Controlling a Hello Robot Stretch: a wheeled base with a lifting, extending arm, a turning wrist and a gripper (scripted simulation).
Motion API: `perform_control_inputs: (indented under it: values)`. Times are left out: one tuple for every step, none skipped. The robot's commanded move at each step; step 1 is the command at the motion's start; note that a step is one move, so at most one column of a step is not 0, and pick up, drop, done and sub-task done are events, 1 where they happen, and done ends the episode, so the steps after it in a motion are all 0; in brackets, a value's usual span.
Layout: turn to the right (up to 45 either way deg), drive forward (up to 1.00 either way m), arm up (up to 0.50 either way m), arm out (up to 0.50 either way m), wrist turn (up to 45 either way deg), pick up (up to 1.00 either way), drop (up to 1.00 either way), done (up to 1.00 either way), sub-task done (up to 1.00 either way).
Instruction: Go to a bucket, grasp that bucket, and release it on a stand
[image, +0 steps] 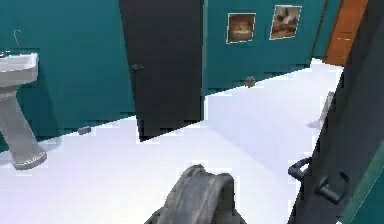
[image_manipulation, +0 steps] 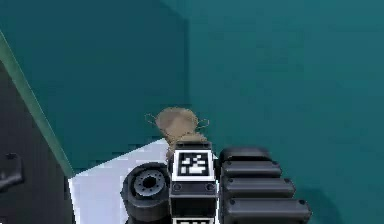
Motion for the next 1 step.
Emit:
perform_control_inputs:
  values:
    - [0.0, 0.50, 0.00, 0.00, 0.0, 0.00, 0.00, 0.00, 0.00]
